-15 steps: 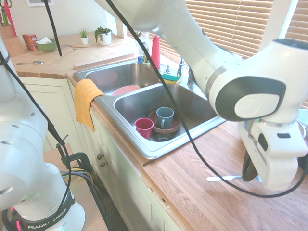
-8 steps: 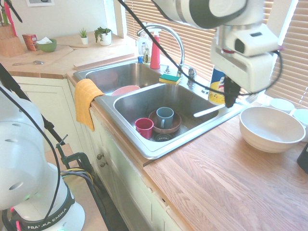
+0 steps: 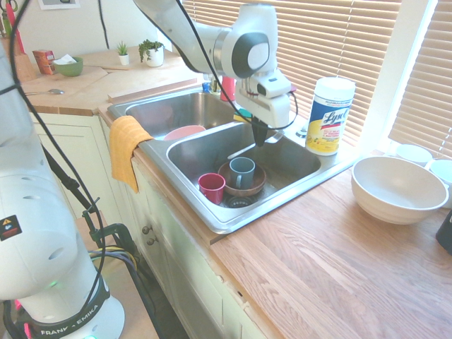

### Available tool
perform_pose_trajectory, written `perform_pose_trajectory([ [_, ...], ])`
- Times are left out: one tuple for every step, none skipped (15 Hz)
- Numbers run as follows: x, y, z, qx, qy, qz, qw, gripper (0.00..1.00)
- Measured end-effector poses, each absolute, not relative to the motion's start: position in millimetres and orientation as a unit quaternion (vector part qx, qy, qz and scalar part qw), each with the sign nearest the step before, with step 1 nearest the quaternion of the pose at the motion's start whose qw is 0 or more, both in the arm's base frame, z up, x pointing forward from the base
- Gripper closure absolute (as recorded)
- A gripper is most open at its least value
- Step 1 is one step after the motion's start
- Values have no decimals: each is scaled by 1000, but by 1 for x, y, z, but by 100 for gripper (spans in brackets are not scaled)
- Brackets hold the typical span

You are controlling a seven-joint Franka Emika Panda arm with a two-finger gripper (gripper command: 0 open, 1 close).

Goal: Put the fork into the sink

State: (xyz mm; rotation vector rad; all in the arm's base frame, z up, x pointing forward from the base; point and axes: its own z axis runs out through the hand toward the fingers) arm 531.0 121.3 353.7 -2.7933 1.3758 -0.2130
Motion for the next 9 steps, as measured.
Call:
perform_pose_trajectory([
  [535,129,330,-896,438,-70,3,100],
  [539,133,308,-897,437,-71,-6,100],
  [543,134,283,-897,437,-68,-8,100],
  [547,133,264,-897,437,-65,-9,100],
  [551,132,248,-896,439,-66,-11,100],
  [553,131,235,-895,441,-66,-12,100],
  [554,129,224,-894,442,-65,-15,100],
  [554,127,211,-894,443,-63,-18,100],
  [553,124,198,-894,444,-60,-23,100],
])
